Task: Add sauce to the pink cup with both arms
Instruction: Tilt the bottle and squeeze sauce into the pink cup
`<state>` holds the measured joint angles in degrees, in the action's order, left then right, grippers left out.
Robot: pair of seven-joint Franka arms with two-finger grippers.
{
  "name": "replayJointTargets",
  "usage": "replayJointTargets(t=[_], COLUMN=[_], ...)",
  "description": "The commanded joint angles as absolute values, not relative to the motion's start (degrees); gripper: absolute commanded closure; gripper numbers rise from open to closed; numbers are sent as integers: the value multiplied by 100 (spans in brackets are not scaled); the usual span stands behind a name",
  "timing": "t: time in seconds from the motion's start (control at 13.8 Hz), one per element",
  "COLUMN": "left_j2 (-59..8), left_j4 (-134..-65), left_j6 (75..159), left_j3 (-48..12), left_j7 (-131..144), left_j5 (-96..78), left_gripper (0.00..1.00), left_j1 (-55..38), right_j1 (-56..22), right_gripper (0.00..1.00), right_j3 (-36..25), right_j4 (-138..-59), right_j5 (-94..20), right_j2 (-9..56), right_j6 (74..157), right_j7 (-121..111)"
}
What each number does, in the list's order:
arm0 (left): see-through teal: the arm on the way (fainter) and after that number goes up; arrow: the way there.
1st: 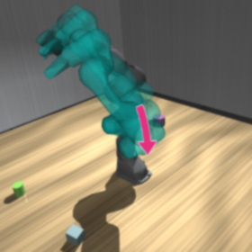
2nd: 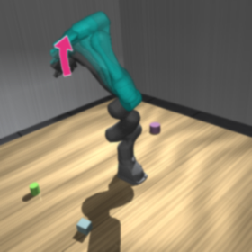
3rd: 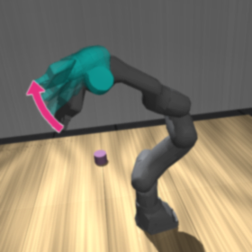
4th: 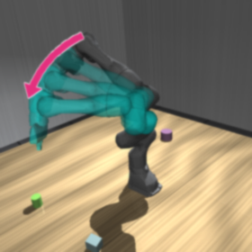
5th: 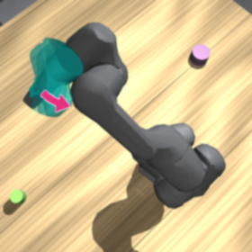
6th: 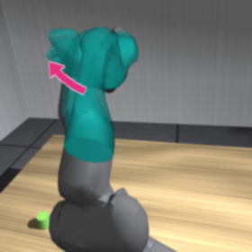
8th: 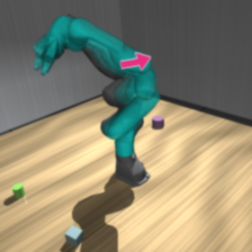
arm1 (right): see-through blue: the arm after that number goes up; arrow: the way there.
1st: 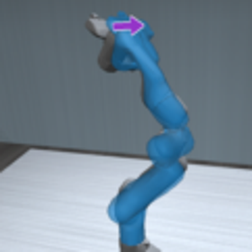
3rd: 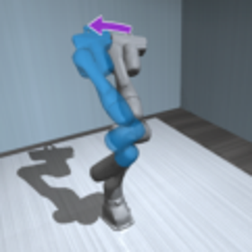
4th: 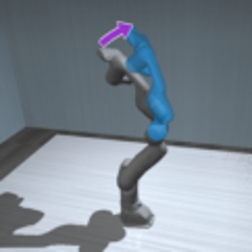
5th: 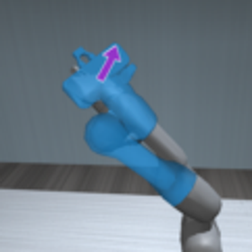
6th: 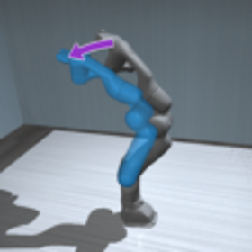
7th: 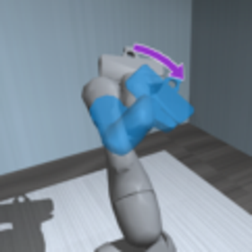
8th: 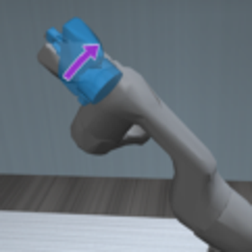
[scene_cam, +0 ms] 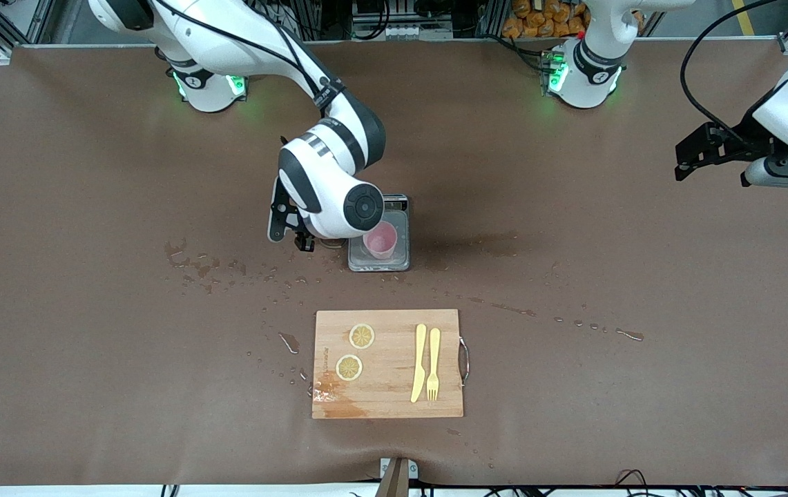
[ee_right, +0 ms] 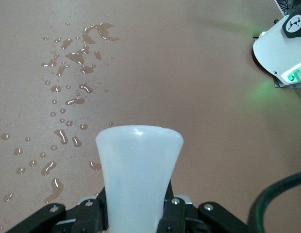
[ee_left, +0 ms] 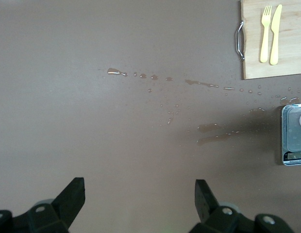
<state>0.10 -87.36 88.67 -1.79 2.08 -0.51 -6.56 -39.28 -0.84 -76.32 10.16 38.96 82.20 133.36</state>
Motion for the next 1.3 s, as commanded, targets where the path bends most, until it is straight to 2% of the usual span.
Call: replayJointTargets(t=[0.0,0.07,0.8,1.08,1.23], left_j2=[88,70,149,176,150], left_j4=[-8815,-8815,-8815,-8824,-8816], left_j6=[8956,8965,8930,8921,8930], left_j3=[-211,-211,-246,-246,-237], left_j7=[211,211,185,184,176], left_j5=[79,79,44,26,18], left_gripper=[0,0,0,0,0], left_j1=[-650,-659,-659,-650,-650], right_j1=[-3955,-3920,-3797,-3279,-2885], right_gripper=[95,100,100,100,100], right_j3=[-132,-123,-114,-114,-105], right_j4=[-7357,-7296,-6996,-6917,-6978], right_j5=[1134,1125,968,229,-278], right_j2=[3990,4025,4078,3938,3658], right_j6=[7990,7928,7796,7805,7866], right_j7=[13333,13324,13157,12817,12447])
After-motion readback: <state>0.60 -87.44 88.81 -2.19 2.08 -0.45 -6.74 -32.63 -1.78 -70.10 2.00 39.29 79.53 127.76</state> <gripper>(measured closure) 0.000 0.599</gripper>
